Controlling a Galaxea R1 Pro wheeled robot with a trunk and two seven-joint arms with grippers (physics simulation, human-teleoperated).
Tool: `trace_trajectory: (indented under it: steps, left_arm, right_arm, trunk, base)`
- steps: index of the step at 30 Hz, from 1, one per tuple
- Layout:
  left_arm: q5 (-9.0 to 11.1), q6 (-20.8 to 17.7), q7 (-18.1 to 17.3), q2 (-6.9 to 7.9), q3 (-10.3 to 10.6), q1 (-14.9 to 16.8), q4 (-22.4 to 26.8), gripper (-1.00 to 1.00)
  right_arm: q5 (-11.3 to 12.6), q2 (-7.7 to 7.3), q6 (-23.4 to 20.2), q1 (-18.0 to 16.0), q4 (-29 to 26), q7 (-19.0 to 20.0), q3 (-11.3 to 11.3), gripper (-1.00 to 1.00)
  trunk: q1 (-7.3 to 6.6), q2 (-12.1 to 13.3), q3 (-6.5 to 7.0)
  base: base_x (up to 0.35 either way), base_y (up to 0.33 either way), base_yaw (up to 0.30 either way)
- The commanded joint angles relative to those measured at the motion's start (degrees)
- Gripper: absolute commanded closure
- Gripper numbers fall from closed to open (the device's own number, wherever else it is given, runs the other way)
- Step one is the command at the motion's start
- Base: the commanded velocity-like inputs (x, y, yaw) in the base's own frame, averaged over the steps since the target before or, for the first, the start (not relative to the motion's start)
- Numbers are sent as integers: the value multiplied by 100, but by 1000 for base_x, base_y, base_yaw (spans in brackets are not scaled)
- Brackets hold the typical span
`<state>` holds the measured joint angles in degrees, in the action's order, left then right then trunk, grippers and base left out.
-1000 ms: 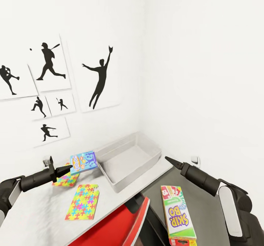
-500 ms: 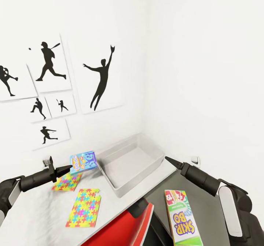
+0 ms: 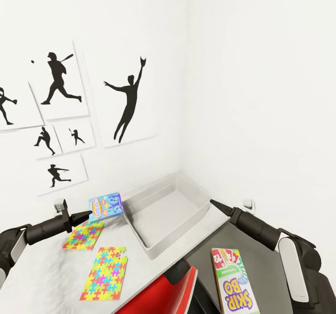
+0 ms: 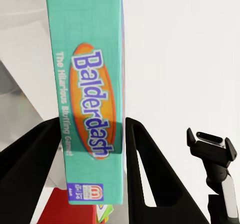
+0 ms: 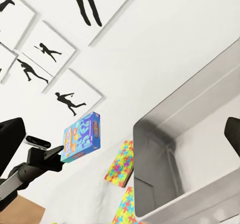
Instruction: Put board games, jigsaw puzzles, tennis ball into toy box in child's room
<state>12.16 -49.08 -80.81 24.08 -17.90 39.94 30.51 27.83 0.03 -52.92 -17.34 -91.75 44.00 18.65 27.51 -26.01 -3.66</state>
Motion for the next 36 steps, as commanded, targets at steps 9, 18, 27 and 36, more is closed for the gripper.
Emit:
trace_trajectory:
  steps: [9,18,27,36]
  left_arm:
    - [9,-58,-14,0,-3,-3,-1,100]
    - [14,-58,-17,-13,-9,-4,-1,100]
    - [18,-145,13,-146,-5,54,107,100]
    - [-36,-1008,418,-973,15,623,1425,100]
  right_arm:
    - [-9,6,-17,-6,-1,225,7,-100]
    - [-8,6,-17,-6,1,231,7,-100]
    - [-9,1,-17,-6,7,232,14,-100]
    - [-15,-35,-17,-6,8,230,48,-100]
  trunk:
    - [3,-12,-12]
    - [3,-12,-12]
    - [3,-12,-12]
    - [3,-12,-12]
  base:
    - [5,0,0]
    - [0,0,0]
    - [0,0,0]
    - [0,0,0]
